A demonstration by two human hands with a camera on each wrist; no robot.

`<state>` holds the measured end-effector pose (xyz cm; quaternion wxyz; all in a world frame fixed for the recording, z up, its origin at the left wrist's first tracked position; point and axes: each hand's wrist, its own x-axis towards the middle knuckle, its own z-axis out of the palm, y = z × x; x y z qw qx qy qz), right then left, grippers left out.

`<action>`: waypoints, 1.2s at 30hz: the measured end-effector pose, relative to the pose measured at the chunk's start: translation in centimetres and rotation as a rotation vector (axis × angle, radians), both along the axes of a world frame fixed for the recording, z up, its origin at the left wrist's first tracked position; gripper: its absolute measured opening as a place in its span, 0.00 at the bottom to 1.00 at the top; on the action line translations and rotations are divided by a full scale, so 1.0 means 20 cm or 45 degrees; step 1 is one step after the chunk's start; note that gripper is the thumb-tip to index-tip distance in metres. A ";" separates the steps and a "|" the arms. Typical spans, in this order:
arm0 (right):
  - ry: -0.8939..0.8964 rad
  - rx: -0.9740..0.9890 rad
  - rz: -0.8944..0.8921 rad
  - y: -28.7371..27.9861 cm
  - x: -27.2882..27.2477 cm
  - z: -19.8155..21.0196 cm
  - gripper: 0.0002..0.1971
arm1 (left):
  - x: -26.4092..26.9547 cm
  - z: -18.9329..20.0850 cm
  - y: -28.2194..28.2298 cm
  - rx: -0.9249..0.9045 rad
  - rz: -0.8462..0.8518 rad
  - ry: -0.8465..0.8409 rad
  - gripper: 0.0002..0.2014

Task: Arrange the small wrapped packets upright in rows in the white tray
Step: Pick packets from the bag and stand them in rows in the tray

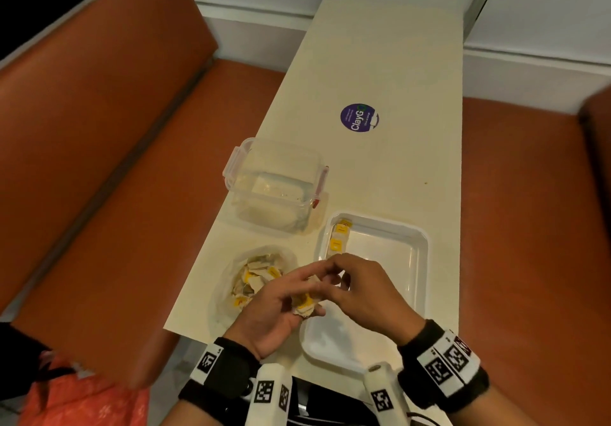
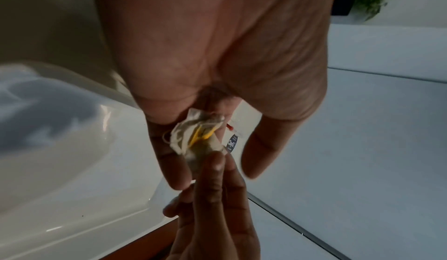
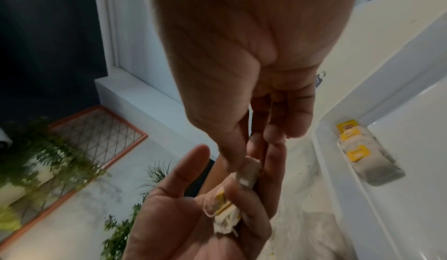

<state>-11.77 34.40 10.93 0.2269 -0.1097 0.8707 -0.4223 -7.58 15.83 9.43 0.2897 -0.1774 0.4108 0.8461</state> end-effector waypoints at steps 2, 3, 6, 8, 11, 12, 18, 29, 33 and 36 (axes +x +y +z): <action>-0.080 -0.059 -0.048 0.02 0.00 -0.02 0.04 | 0.01 -0.01 0.00 -0.084 -0.034 0.032 0.24; -0.126 -0.113 -0.074 0.03 0.00 -0.03 0.04 | 0.01 -0.02 0.00 -0.119 -0.027 0.027 0.23; -0.248 -0.299 -0.244 0.06 -0.01 -0.02 0.02 | 0.03 -0.04 0.02 -0.237 0.074 0.001 0.18; -0.369 -0.441 -0.378 0.08 0.00 -0.02 0.02 | 0.03 -0.06 0.03 -0.323 0.194 -0.054 0.20; -0.503 -0.512 -0.412 0.10 0.01 -0.03 0.04 | 0.02 -0.09 0.02 -0.422 0.286 -0.067 0.16; -0.521 -0.502 -0.395 0.11 0.01 -0.04 0.05 | 0.02 -0.09 0.02 -0.453 0.285 -0.045 0.13; -0.199 -0.221 -0.092 0.14 0.01 -0.06 0.29 | 0.01 -0.04 0.02 -0.872 -0.011 0.314 0.04; -0.426 -0.213 -0.479 0.15 -0.06 -0.37 0.11 | 0.02 -0.10 0.02 -0.940 0.131 -0.051 0.10; -0.419 -0.107 -0.579 0.11 -0.13 -0.57 0.11 | 0.02 -0.11 -0.01 -0.841 0.156 -0.135 0.12; -0.475 -0.091 -0.572 0.07 -0.18 -0.62 0.14 | 0.01 -0.07 -0.03 -0.683 0.281 -0.212 0.17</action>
